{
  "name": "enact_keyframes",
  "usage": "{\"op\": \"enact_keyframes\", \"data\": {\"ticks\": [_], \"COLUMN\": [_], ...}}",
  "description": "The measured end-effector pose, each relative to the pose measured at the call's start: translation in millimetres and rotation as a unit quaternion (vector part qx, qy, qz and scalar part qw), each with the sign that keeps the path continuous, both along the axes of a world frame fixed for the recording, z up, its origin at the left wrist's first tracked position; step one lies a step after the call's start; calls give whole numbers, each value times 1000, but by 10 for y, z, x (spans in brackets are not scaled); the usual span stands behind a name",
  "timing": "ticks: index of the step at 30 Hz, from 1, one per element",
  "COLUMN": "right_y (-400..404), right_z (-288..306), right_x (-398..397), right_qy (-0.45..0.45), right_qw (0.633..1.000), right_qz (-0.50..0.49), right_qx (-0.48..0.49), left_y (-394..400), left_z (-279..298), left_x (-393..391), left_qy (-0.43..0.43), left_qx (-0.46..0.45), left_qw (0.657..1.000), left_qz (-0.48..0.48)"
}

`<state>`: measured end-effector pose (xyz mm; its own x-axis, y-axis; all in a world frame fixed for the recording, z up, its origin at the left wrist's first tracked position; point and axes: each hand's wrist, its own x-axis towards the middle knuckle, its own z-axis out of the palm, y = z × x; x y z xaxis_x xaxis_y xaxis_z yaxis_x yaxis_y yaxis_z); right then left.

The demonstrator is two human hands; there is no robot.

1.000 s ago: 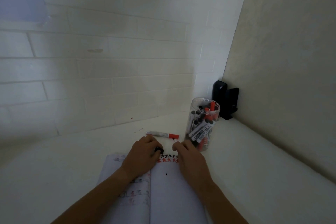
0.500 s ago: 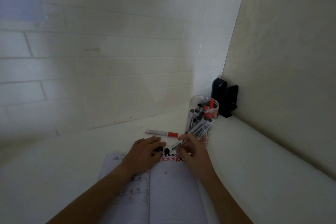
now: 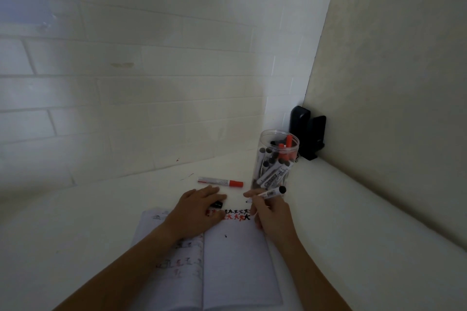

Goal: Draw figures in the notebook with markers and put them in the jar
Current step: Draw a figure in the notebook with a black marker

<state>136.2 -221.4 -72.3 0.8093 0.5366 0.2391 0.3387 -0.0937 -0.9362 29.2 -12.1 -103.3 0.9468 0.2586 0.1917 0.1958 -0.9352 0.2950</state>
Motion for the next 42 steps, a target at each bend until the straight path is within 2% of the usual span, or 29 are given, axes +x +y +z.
{"op": "enact_keyframes", "data": {"ticks": [6, 11, 24, 42], "right_y": [0, -26, -7, -4], "right_z": [-7, -29, -111, -142], "right_x": [9, 43, 91, 136], "right_qy": [-4, 42, -2, -1], "right_qw": [998, 996, 990, 990], "right_qz": [-60, -74, -133, -130], "right_qx": [-22, -27, -52, -56], "left_y": [9, 22, -5, 81], "left_z": [11, -7, 40, -88], "left_x": [-1, 8, -9, 66], "left_qy": [0, -1, 0, -25], "left_qx": [-7, -12, -24, -20], "left_qw": [1000, 1000, 1000, 999], "left_qz": [-2, -2, 0, -4]}}
